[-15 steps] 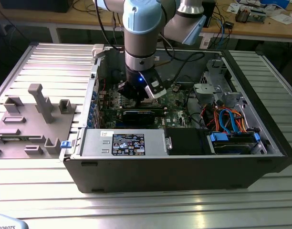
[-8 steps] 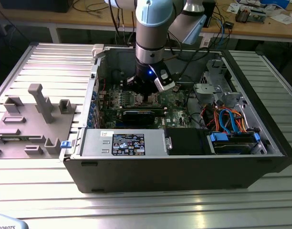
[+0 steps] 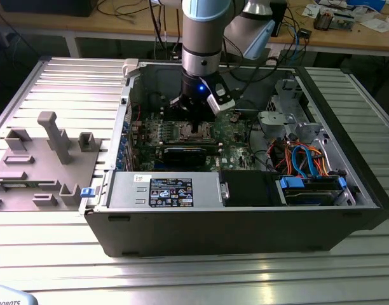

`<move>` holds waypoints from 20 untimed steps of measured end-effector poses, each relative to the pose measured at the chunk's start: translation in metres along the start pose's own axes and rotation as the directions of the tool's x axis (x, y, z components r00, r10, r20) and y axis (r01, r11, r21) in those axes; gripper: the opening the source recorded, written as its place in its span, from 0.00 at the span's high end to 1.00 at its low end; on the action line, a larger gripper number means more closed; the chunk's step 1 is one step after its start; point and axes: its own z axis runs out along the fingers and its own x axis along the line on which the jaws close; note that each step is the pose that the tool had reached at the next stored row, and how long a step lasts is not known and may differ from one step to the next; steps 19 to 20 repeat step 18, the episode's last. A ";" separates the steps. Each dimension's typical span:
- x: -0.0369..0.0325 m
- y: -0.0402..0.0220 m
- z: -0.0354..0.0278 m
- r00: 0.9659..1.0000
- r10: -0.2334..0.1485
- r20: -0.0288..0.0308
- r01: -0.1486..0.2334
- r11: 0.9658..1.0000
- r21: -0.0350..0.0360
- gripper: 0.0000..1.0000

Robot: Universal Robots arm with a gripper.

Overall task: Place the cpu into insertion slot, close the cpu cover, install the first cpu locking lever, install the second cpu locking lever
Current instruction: 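Install the second cpu locking lever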

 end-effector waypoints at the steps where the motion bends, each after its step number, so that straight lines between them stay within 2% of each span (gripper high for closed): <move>1: 0.0000 0.0001 -0.0022 1.000 0.000 0.000 0.000 1.000 0.002 0.89; 2: 0.0000 0.0001 -0.0038 1.000 0.000 0.000 0.000 1.000 0.004 0.89; 5: -0.0002 0.0004 -0.0137 1.000 0.000 -0.001 0.000 1.000 0.014 0.89; 11: -0.0003 0.0006 -0.0214 1.000 0.000 -0.001 0.000 1.000 0.022 0.89; 20: -0.0003 0.0006 -0.0224 1.000 0.000 -0.002 0.000 1.000 0.023 0.89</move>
